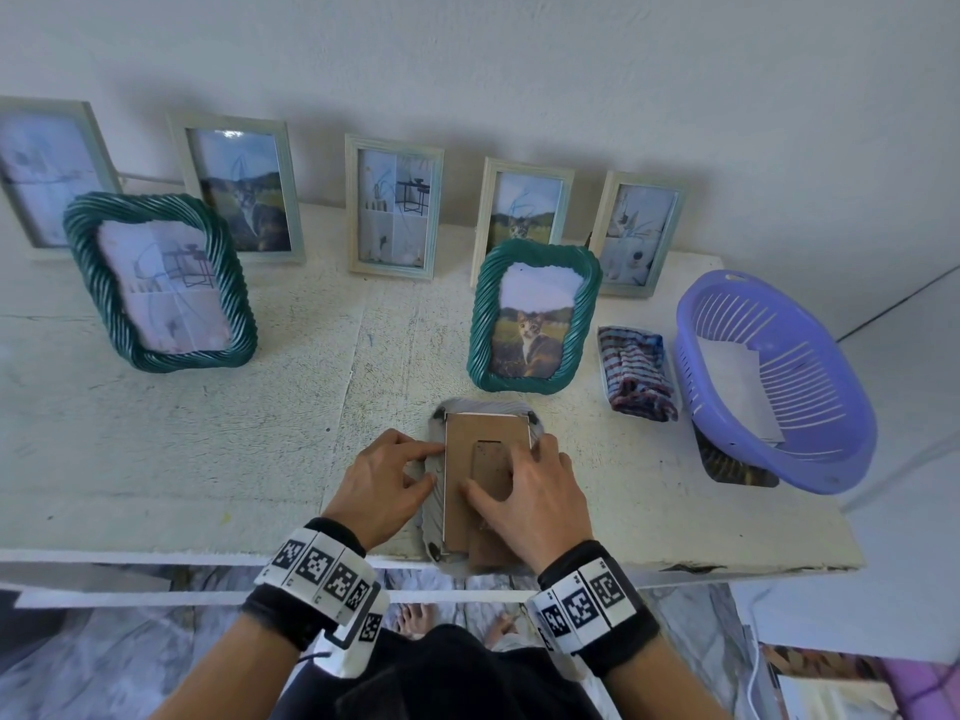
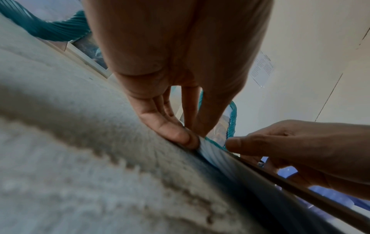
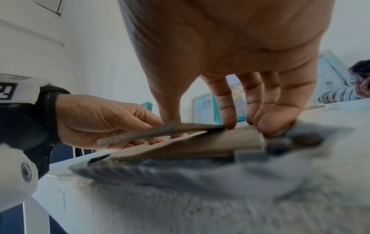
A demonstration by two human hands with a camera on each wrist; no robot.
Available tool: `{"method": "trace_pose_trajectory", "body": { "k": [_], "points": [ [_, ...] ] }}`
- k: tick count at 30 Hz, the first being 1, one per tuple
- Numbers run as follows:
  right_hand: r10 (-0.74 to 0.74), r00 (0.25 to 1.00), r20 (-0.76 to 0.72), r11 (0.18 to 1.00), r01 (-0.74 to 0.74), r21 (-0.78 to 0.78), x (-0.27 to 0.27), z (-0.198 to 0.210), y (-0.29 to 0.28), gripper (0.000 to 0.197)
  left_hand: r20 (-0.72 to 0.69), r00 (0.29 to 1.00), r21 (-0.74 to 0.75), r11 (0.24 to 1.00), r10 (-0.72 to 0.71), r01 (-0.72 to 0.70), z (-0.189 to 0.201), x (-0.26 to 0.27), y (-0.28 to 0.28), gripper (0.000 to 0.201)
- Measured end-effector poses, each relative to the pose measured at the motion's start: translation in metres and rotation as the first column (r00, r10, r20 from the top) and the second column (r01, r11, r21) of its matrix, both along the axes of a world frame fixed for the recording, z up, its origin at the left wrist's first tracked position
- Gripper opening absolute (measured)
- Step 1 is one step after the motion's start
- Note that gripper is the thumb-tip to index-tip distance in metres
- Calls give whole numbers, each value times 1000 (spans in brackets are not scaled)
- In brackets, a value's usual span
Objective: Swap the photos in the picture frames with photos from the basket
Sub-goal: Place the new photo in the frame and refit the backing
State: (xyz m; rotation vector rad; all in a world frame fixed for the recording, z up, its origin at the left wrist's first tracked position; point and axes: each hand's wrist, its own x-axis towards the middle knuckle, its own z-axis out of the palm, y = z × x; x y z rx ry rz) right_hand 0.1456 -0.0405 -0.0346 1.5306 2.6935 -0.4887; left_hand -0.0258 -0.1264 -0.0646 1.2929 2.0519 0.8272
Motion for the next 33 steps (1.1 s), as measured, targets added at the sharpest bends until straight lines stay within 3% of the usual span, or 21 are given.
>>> {"method": "trace_pose_trajectory", "body": {
  "k": [2,5,8,11,13,19,25,29,33],
  "points": [
    [10,1000,-19,1000,-10,15,4,2,0,63,-11,1000,7,1000,-9,9,0,1,-1,35],
    [66,985,-156,998,-63,27,19,6,5,41,-137,990,95,995,-27,41,2,4,-4,38],
    [165,955,-245,986,-164,22,46,6,15,18,-281,945,188,956,-165,223,7,12,-4,41],
    [275,936,-221,959,-284,-9,72,2,13,28,-379,848,127,888,-369,443,10,22,-3,36],
    [338,924,-177,939,-345,-9,82,-1,5,29,-414,798,88,854,-437,513,7,27,-3,32],
    [408,902,-142,912,-395,112,97,-5,-13,5,-426,787,54,855,-447,515,1,30,-4,31],
    [431,892,-135,901,-416,126,97,-5,-13,6,-476,766,38,860,-432,508,-1,30,-3,27],
    [316,935,-161,944,-294,148,92,-5,-16,18,-495,763,43,866,-415,499,-2,31,-5,26],
    [284,949,-138,952,-262,157,87,-9,-23,17,-484,774,43,872,-408,487,-2,32,-5,27]
  ]
}}
